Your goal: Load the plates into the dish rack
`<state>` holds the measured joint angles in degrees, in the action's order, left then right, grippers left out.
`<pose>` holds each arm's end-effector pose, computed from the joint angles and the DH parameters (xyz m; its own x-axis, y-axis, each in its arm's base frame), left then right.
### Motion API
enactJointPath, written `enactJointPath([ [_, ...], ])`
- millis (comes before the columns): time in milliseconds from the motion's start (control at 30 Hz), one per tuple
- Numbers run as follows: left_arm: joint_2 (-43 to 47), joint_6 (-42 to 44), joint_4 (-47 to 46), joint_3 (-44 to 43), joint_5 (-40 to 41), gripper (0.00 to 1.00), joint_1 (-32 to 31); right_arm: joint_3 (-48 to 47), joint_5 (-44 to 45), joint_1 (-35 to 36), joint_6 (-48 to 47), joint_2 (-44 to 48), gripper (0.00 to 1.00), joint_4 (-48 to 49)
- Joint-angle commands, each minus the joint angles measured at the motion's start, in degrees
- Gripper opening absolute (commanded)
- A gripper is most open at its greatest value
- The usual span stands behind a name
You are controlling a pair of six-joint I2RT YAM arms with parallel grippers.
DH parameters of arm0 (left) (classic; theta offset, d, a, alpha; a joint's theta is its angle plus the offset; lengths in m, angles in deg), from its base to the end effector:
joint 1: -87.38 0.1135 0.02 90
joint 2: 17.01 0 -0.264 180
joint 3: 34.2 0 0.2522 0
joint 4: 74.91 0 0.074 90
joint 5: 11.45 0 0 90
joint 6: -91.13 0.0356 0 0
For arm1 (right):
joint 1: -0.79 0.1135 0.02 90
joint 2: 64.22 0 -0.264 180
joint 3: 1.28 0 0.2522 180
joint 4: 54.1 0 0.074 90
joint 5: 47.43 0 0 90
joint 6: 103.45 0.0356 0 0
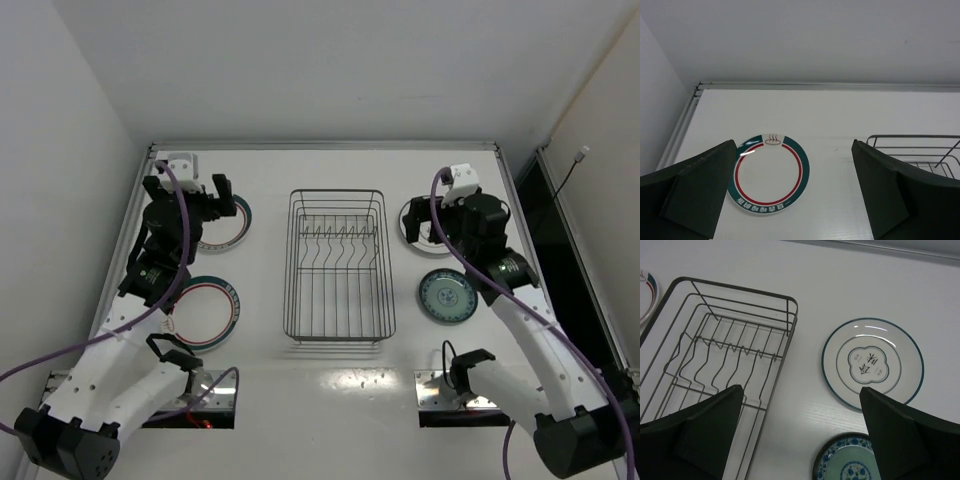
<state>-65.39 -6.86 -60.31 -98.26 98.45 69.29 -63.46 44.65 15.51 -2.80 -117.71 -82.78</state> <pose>0.1891 -0.0490 0.3810 0.0221 -0.1447 -0.9892 -0.0287 0.9890 -0.1453 0.2085 0.0534 0.3263 -0.3658 0.0949 -0.9259 -0.1560 0.9745 0.1615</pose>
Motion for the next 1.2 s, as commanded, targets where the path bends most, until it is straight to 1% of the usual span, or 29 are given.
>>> enactJointPath([
  [0, -0.49, 1.22, 0.67, 2.13, -1.55, 1.0, -1.16, -4.3, 4.82, -0.31, 4.52, 1.56, 1.0, -2.91],
  [33, -0.49, 0.26, 0.65, 2.75, 0.56, 1.0, -1.86, -5.96, 4.86, -0.31, 4.55, 0.59, 1.0, -4.75],
  [67, 0.12, -0.53, -0.39, 3.28, 0.58, 1.0, -1.86, -7.72, 3.03, -1.09, 4.81, -0.63, 1.0, -6.86],
  [100, 0.13, -1.23, -0.4, 3.28, -1.08, 1.0, -1.86, -9.3, 1.53, -1.1, 3.6, -1.95, 1.0, -8.97],
  [133, 0.13, -1.24, -0.4, 3.28, -2.57, 1.0, -1.86, -10.54, 3.17, -1.1, 4.19, -4.31, 1.0, -10.47],
  [167, 0.13, -1.24, 0.12, 3.28, -3.54, 1.0, -1.86, -10.55, 5.54, -1.97, 4.89, -5.21, 1.0, -10.48],
  [200, -0.39, -1.24, 0.13, 3.28, -4.25, 1.0, -1.86, -10.03, 5.56, -1.98, 4.21, -5.74, 1.0, -10.48],
  [233, -0.4, -1.24, 0.13, 4.07, -4.26, 1.0, -1.86, -10.02, 4.95, -3.28, 3.68, -5.74, 1.0, -7.79],
  [300, -0.4, -1.24, 0.13, 7.13, -2.08, 1.0, -2.47, -10.02, 8.79, -3.9, 6.91, -8.11, 1.0, -7.76],
  [367, 0.3, -2.11, -1.27, 9.51, -2.06, 1.0, -2.48, -10.02, 8.81, -4.96, 7.62, -9.86, 1.0, -5.22],
  [433, 1.01, -2.82, -2.41, 12.94, -2.84, 1.0, -2.48, -11.34, 12.84, -7.15, 12.26, -13.81, 1.0, -5.29],
  [467, 1.62, -2.82, -2.42, 13.82, -2.85, 1.0, -2.48, -13.69, 12.85, -8.12, 12.28, -15.83, 1.0, -5.82],
  [500, 1.62, -2.82, -2.42, 15.22, -2.85, 1.0, -2.48, -15.72, 12.33, -9.26, 12.28, -21.42, 1.0, -7.22],
  [533, 1.62, -2.82, -2.42, 15.24, -0.67, 1.0, -2.48, -18.09, 11.2, -11.97, 12.28, -25.04, 0.86, -11.41],
  [567, 1.62, -2.82, -1.55, 14.63, -0.13, 1.0, -2.48, -22.98, 9.44, -13.47, 12.28, -28.73, 0.82, -13.71],
  [600, 1.62, -2.82, -0.85, 14.01, -0.13, 1.0, -2.48, -25.21, 3.51, -15.14, 12.28, -35.73, 0.8, -15.39],
  [633, 1.62, -2.82, -0.84, 14.0, 0.4, 1.0, -2.48, -26.79, -0.81, -16.81, 11.59, -38.59, 0.74, -16.01],
  [667, 1.62, -3.34, -0.84, 14.0, 0.4, 1.0, -2.48, -28.72, -5.21, -20.14, 11.58, -41.14, 0.74, -16.02],
  [700, 1.62, -3.35, -0.84, 13.48, 0.4, 1.0, -2.48, -28.74, -13.78, -21.82, 11.58, -43.25, 0.74, -15.06],
  [767, 1.01, -3.87, -0.32, 13.48, 1.36, 1.0, -2.48, -30.4, -21.47, -25.42, 12.28, -48.34, 0.74, -12.69],
  [867, -0.13, -3.88, -0.31, 12.95, 4.35, 1.0, -2.48, -34.19, -19.42, -26.75, 12.28, -53.36, 0.74, -14.08],
  [933, -0.14, -4.4, -0.31, 12.95, 4.36, 1.0, -2.48, -36.2, -16.61, -28.07, 11.76, -56.35, 0.74, -15.14],
  [1000, -0.75, -4.4, -0.84, 12.95, 3.49, 1.0, -2.48, -37.52, -15.98, -28.69, 11.23, -58.29, 0.74, -15.67],
  [1033, -1.27, -4.4, -0.84, 12.95, 2.7, 1.0, -2.48, -38.05, -14.23, -28.7, 10.71, -60.04, 0.74, -17.67],
  [1133, -2.5, -4.4, -1.37, 12.42, 2.69, 1.0, -2.48, -37.1, -10.45, -29.92, 10.7, -60.59, 0.74, -18.39],
  [1167, -2.51, -4.4, -1.37, 12.42, 2.69, 1.0, -2.48, -36.05, -10.44, -30.8, 10.7, -60.07, 0.74, -16.91],
])
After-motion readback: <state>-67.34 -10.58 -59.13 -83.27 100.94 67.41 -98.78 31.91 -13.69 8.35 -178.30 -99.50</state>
